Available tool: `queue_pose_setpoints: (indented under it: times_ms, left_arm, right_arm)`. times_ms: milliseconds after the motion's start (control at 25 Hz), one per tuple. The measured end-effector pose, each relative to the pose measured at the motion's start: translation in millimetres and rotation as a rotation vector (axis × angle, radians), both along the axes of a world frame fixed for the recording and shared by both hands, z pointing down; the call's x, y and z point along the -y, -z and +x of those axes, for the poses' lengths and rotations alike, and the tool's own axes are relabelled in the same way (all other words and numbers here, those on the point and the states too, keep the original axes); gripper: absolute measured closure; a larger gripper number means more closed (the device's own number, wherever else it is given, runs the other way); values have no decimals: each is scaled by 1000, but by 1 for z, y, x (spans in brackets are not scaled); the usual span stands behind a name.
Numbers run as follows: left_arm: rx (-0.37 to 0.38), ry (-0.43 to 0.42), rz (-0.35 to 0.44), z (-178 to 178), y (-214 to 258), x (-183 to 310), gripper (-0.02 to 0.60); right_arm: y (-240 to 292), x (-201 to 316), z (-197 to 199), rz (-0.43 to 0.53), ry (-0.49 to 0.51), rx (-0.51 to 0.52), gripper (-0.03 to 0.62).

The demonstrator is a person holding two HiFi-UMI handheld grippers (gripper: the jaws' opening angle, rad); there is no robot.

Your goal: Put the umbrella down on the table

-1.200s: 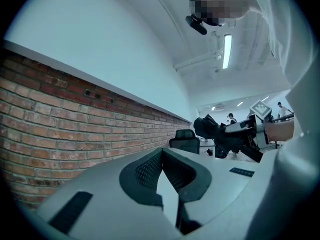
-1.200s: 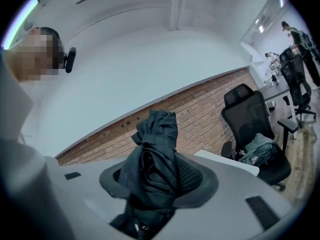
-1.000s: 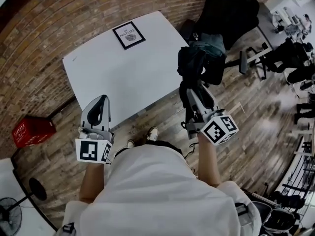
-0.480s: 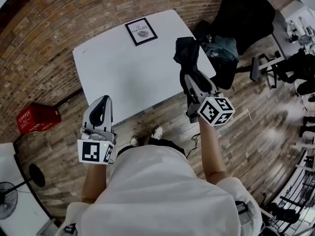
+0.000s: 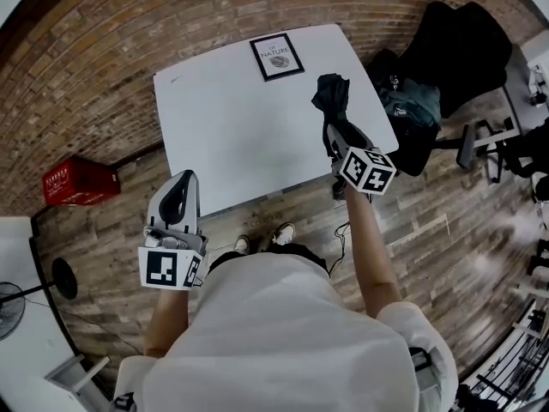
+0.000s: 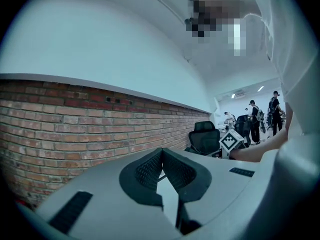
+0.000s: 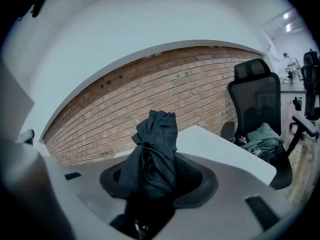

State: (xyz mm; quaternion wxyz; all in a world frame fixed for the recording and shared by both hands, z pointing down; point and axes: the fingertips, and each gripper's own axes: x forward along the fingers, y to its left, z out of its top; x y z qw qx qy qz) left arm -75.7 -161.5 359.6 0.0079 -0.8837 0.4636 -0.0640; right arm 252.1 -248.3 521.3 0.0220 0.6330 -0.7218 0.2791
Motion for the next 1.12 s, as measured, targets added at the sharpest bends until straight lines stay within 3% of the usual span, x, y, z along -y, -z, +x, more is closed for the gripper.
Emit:
queue_pose_setpoints:
  times_ms: [1120]
  left_arm:
    - [63, 147, -35, -9, -5, 0, 558]
  right_arm:
    - [-110, 71, 14, -201, 62, -97, 406]
